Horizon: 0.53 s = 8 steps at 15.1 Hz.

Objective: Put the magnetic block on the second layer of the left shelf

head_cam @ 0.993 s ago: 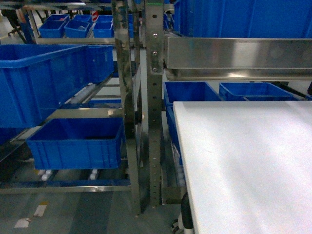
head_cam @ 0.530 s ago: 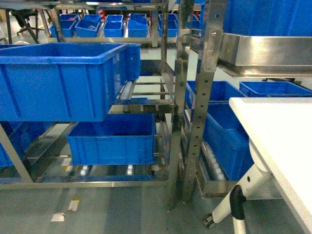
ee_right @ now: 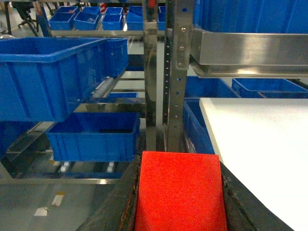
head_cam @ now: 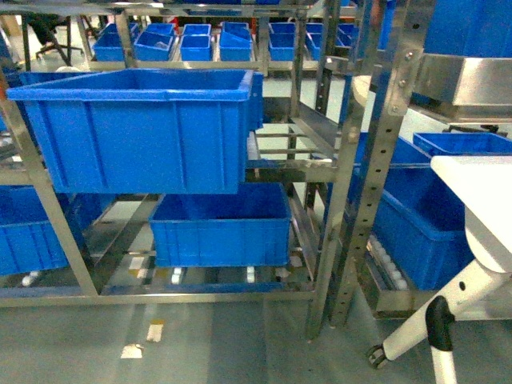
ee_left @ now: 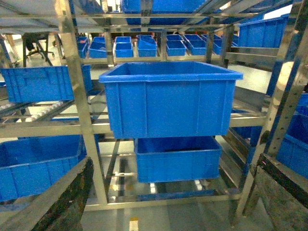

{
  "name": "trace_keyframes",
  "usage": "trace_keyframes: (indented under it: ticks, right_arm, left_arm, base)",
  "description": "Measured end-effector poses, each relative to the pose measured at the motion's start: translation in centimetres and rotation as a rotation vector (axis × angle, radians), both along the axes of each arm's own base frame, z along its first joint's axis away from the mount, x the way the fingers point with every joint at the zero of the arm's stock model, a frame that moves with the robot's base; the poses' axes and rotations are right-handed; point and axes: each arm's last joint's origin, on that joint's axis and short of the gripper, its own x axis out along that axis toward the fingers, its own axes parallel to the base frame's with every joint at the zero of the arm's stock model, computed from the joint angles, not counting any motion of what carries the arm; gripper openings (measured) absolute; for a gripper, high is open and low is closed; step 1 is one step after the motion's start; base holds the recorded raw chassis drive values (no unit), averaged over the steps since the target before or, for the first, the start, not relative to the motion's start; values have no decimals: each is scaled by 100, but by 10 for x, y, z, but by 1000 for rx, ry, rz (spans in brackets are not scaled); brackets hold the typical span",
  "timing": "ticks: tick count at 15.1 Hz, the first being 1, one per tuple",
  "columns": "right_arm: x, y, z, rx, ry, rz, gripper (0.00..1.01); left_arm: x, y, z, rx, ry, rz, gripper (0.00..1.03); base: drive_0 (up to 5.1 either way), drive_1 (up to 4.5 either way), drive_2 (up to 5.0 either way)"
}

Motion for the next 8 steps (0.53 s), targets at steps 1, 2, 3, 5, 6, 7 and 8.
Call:
trace_keyframes:
  ticks: [1, 2, 3, 5, 6, 7, 8]
  right_arm:
    - [0, 0, 0, 0, -2, 0, 33]
    - [0, 0, 0, 0, 1, 0, 33]
    - [0, 0, 0, 0, 0, 0, 33]
    - [0, 0, 0, 0, 0, 1, 33]
    - [0, 0, 0, 0, -1, 1, 33]
    - [0, 0, 0, 0, 1, 1, 33]
    - [0, 0, 0, 0, -2, 1, 33]
  left_arm:
    - [0, 0, 0, 0, 2, 0, 98]
    - [0, 0, 0, 0, 0, 0, 98]
    - [0, 0, 0, 0, 2, 0, 98]
    - [0, 0, 0, 0, 2, 0, 98]
    - [0, 0, 0, 0, 0, 0, 98]
    - [0, 0, 0, 0, 1, 0, 98]
    - [0, 0, 0, 0, 0, 0, 98]
  base:
    - [-492, 253, 253]
    - [-492, 254, 254]
    - [-487, 335, 144]
    - [-413, 446, -23]
    - [-353, 495, -83]
    - [-347, 497, -82]
    - [-350, 494, -94]
